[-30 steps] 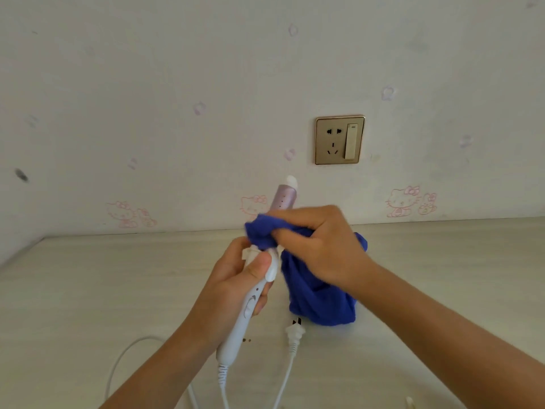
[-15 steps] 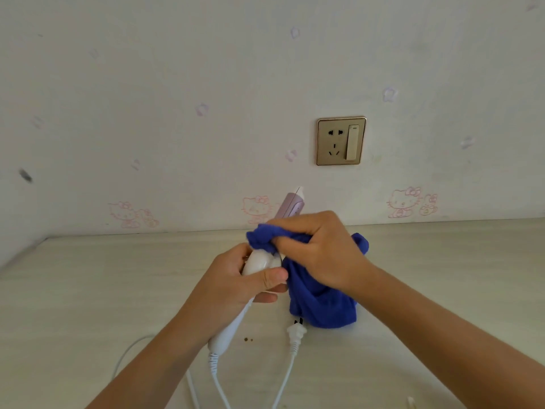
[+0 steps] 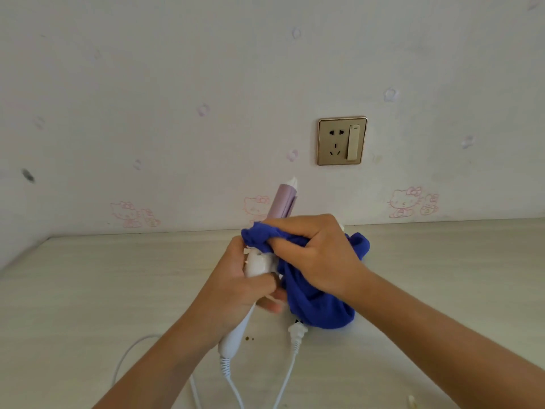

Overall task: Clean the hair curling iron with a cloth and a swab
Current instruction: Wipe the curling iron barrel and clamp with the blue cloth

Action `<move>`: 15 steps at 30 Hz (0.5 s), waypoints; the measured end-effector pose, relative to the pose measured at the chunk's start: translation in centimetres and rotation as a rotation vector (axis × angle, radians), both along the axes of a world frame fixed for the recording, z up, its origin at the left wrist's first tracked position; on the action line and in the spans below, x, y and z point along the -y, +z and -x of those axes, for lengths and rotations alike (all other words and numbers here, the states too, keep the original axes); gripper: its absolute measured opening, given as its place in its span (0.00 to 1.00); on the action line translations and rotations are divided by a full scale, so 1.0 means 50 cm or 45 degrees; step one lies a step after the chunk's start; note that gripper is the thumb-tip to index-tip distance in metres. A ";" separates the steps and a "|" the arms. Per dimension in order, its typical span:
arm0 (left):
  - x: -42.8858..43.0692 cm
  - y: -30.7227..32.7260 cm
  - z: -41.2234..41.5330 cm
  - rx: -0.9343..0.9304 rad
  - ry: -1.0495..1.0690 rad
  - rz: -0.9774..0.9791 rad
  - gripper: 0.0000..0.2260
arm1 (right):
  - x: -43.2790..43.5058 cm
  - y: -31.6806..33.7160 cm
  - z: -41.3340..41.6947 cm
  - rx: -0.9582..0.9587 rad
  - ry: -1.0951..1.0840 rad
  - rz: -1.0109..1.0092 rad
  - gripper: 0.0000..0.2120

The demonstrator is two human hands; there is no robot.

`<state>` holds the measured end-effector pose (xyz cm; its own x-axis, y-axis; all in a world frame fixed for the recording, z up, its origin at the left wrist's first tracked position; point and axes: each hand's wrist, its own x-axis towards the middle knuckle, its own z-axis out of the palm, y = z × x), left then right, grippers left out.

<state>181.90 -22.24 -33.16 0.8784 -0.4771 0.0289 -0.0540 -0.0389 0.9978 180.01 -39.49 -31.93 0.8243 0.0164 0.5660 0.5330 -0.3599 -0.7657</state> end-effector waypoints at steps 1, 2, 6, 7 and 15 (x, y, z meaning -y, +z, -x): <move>-0.003 -0.002 -0.001 0.051 0.013 -0.064 0.22 | -0.002 0.002 0.000 0.024 -0.009 0.020 0.16; -0.004 -0.002 0.001 0.083 0.018 -0.111 0.21 | 0.001 0.007 -0.002 0.050 -0.053 0.020 0.15; -0.001 0.001 0.014 0.090 -0.075 -0.087 0.18 | 0.048 0.037 -0.011 0.104 -0.231 -0.139 0.15; 0.001 0.004 0.018 0.059 -0.096 -0.040 0.17 | 0.059 0.041 -0.012 0.114 -0.260 -0.148 0.15; -0.010 0.008 0.020 -0.278 -0.066 0.281 0.18 | 0.009 0.009 0.003 0.047 0.029 -0.014 0.14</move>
<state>180.91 -21.73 -32.75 0.8500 -0.5244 -0.0497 0.1659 0.1770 0.9701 179.86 -39.93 -31.49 0.8024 0.0287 0.5961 0.5688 -0.3387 -0.7495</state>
